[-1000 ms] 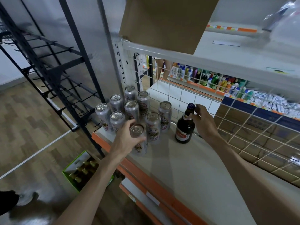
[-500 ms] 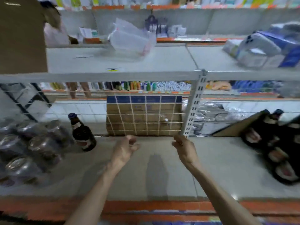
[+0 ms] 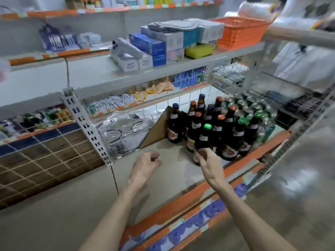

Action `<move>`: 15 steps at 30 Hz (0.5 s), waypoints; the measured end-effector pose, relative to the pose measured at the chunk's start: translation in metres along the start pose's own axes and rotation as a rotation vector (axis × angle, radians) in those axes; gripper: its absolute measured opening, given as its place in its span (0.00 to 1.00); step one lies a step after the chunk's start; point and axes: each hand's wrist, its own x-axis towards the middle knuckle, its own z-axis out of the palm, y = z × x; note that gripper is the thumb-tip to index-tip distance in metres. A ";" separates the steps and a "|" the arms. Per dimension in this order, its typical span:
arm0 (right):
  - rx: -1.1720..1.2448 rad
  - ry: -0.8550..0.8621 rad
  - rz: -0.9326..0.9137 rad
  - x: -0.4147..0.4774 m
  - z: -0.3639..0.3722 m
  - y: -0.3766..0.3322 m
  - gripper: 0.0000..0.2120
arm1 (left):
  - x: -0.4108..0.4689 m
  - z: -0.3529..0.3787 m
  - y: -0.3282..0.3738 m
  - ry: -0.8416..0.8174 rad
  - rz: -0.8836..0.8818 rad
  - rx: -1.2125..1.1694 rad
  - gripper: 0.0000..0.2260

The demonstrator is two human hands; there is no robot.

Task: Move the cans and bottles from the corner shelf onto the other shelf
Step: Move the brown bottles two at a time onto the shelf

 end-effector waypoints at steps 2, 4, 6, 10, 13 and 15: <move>0.000 0.062 0.002 0.006 -0.015 0.002 0.11 | 0.014 0.009 0.017 -0.004 0.022 -0.023 0.14; 0.002 0.144 -0.005 0.015 -0.026 0.000 0.13 | 0.029 0.014 0.035 -0.019 0.068 -0.008 0.13; 0.008 0.209 -0.034 0.026 -0.034 -0.004 0.16 | 0.048 0.018 0.052 -0.036 0.147 -0.014 0.14; 0.039 0.208 -0.091 0.046 -0.042 -0.013 0.17 | 0.091 0.025 0.087 -0.072 0.203 -0.110 0.20; 0.040 0.183 -0.086 0.060 -0.040 -0.015 0.17 | 0.121 0.034 0.115 -0.133 0.233 -0.189 0.24; 0.042 0.180 -0.074 0.067 -0.037 -0.015 0.17 | 0.139 0.044 0.123 -0.180 0.251 -0.214 0.25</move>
